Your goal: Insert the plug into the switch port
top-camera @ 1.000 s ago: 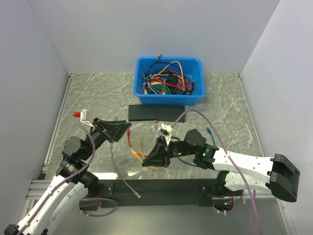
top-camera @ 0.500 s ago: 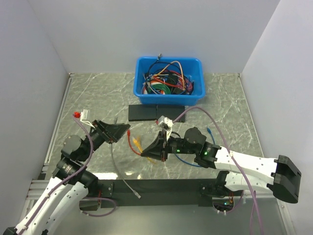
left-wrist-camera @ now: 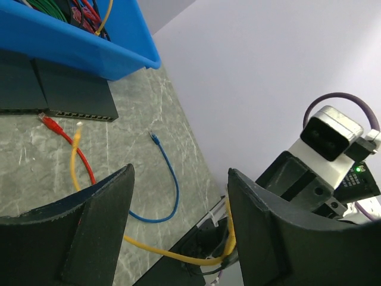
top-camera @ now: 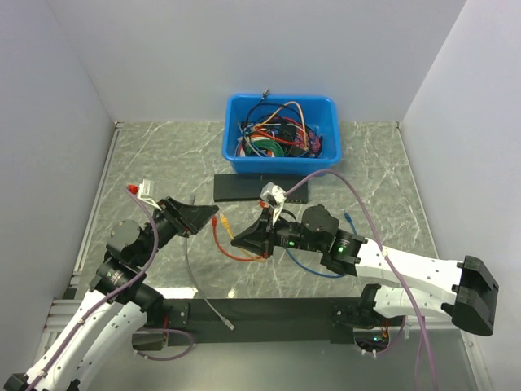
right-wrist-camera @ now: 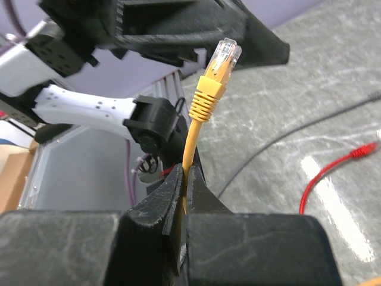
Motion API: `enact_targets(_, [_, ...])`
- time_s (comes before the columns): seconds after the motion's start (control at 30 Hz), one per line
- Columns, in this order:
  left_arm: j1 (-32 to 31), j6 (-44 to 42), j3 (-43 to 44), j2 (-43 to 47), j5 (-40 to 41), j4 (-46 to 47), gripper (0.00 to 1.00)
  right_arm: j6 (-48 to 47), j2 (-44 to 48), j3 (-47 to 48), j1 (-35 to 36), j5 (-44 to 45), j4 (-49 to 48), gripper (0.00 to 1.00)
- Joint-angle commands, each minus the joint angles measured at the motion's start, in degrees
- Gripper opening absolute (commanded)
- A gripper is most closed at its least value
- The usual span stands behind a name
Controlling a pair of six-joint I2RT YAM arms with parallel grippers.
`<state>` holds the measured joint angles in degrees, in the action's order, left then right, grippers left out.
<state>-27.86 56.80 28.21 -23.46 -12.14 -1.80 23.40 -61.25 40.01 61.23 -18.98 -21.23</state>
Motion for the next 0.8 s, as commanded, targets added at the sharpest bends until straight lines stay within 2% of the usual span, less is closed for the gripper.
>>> enact_targets(0.0, [-0.18,0.77,2.03,0.79,0.45,0.93,0.70,-1.51,-0.79,2.53,0.20,1.40,-0.04,0.00])
enact_targets(0.17, [-0.18,1.04,1.94,0.53,0.37,0.92,0.68,-1.43,-1.94,2.35,0.38,1.76,-0.39,0.00])
enact_targets(0.43, [-0.18,0.69,1.85,-1.32,-0.16,0.40,0.54,-1.78,-5.19,4.46,0.55,2.28,-0.47,0.00])
enact_targets(0.57, [-0.09,0.51,1.94,-1.06,-0.60,0.40,0.51,-1.95,-6.95,5.78,0.47,2.37,-0.47,0.00])
enact_targets(0.77, [-0.18,-0.19,2.03,-1.41,-0.08,-0.83,0.38,-2.30,-8.62,6.92,0.55,3.16,-0.39,0.00])
